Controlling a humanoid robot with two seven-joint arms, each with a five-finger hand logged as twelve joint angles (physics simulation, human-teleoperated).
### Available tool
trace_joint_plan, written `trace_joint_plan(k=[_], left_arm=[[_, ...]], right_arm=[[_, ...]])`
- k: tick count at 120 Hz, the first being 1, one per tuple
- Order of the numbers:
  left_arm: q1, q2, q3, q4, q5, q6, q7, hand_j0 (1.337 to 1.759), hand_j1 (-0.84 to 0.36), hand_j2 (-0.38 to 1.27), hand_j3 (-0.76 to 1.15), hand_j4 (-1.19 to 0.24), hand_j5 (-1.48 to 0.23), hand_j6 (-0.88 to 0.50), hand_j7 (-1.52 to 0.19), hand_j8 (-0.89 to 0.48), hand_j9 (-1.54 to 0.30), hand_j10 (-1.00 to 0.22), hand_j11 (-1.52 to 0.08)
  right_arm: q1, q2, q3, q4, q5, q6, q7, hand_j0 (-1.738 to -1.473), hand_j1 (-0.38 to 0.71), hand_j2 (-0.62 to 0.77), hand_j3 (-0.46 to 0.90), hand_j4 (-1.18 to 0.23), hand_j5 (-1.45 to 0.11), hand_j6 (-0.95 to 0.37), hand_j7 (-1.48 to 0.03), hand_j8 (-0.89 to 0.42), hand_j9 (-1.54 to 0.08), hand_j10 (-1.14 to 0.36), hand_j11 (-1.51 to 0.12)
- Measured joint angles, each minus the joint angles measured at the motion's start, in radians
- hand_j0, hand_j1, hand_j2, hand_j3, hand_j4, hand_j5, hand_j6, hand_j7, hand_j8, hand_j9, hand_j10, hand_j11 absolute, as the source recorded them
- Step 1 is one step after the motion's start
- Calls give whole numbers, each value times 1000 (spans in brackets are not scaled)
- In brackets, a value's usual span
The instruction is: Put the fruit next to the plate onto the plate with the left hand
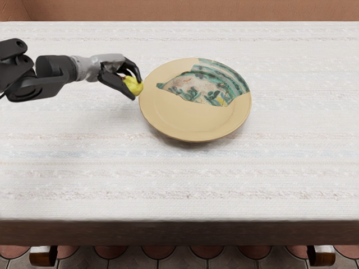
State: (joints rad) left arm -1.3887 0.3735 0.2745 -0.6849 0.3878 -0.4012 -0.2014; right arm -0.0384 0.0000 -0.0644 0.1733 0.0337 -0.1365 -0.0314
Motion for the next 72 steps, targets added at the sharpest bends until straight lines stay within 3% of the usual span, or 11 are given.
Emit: trace_joint_plan(k=[47,72], left_arm=[[-79,-160,-1,2,6,-23,17,1655,-411,444,0,-702,-1057,-335,-1010,-335,-998,-738,-991],[-76,-287,0,113,53,-19,21,1655,-405,460,0,-700,-1060,-342,-1012,-352,-993,-739,-990]], right_arm=[[0,0,0,0,0,0,0,-1658,-314,-6,0,-30,-38,-30,-38,-30,-38,-29,-38],[0,0,0,0,0,0,0,-1658,-314,-6,0,-30,-38,-30,-38,-30,-38,-30,-38]])
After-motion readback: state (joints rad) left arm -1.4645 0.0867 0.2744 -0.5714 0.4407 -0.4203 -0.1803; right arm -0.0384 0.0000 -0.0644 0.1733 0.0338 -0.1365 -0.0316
